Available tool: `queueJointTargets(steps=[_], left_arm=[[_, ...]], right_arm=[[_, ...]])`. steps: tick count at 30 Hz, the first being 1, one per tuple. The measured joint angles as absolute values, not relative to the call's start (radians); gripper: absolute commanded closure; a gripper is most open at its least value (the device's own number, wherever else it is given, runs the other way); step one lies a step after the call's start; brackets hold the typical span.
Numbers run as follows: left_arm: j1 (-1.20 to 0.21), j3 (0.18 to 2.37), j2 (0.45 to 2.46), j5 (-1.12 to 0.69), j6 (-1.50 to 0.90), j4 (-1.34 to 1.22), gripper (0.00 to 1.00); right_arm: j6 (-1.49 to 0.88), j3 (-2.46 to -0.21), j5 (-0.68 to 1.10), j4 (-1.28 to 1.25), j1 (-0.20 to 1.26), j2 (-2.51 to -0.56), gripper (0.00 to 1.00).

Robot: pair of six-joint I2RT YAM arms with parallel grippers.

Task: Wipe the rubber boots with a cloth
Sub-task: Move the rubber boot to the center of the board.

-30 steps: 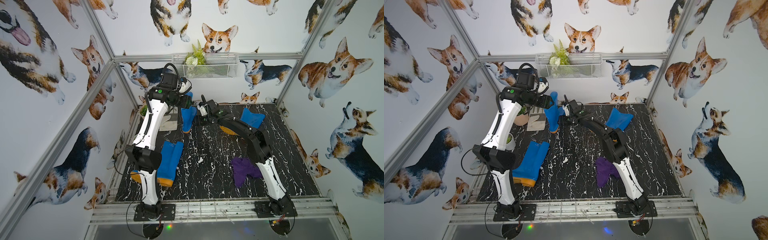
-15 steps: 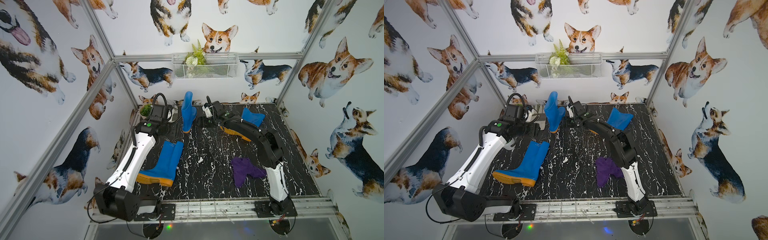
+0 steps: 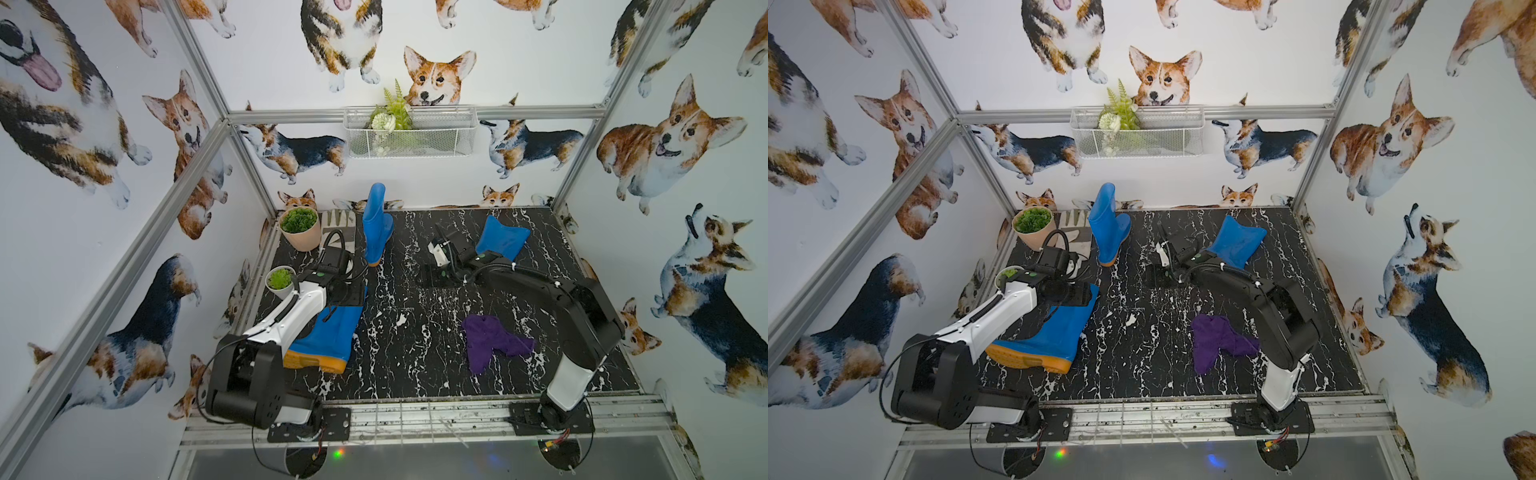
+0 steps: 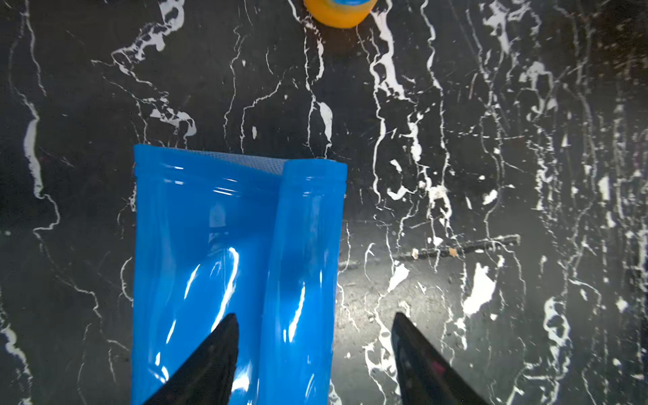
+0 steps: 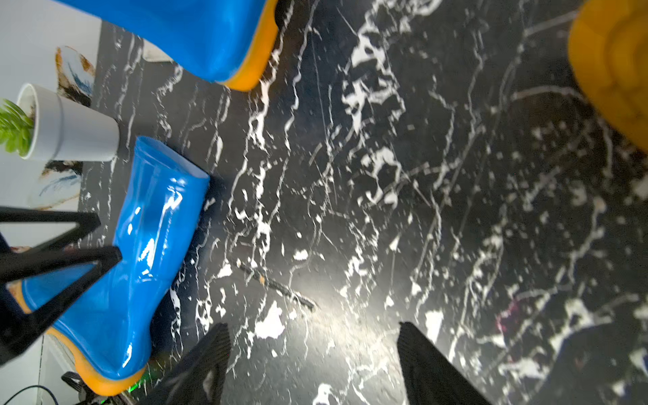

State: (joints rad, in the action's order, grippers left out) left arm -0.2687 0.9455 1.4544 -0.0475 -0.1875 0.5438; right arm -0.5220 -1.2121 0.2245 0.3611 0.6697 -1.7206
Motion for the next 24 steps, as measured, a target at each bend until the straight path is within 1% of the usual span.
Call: queueJointTargets(steps=[4, 7, 8, 9, 10, 12, 13, 14, 18, 24], left_arm=[[-0.281, 0.932, 1.522, -0.009, -0.211, 0.5, 0.38], [-0.312, 0.925, 1.561, 0.015, -0.221, 0.485, 0.45], [-0.328, 0.929, 1.571, 0.03, -0.221, 0.486, 0.51], [-0.34, 0.933, 1.575, 0.044, -0.22, 0.485, 0.6], [-0.352, 0.937, 1.578, 0.055, -0.22, 0.487, 0.72], [-0.379, 0.95, 1.581, 0.081, -0.22, 0.493, 0.89], [-0.395, 0.957, 1.583, 0.09, -0.219, 0.498, 0.96], [-0.412, 0.961, 1.583, 0.105, -0.213, 0.506, 1.0], [-0.531, 0.978, 1.56, 0.159, -0.21, 0.539, 1.0], [-0.783, 1.055, 1.541, 0.256, -0.22, 0.595, 1.0]], right_arm=[[-0.527, -1.07, 0.196, 0.364, 0.672, -1.603, 0.21], [-0.53, -0.982, 0.172, 0.369, 0.672, -1.512, 0.21], [-0.53, -0.959, 0.154, 0.372, 0.672, -1.484, 0.21], [-0.53, -0.943, 0.149, 0.376, 0.671, -1.465, 0.21], [-0.53, -0.927, 0.141, 0.379, 0.671, -1.443, 0.21], [-0.532, -0.894, 0.113, 0.387, 0.668, -1.394, 0.21], [-0.533, -0.874, 0.098, 0.391, 0.668, -1.364, 0.21], [-0.533, -0.856, 0.083, 0.4, 0.667, -1.336, 0.21], [-0.543, -0.807, 0.052, 0.433, 0.653, -1.232, 0.2], [-0.548, -0.838, 0.049, 0.506, 0.606, -1.151, 0.2]])
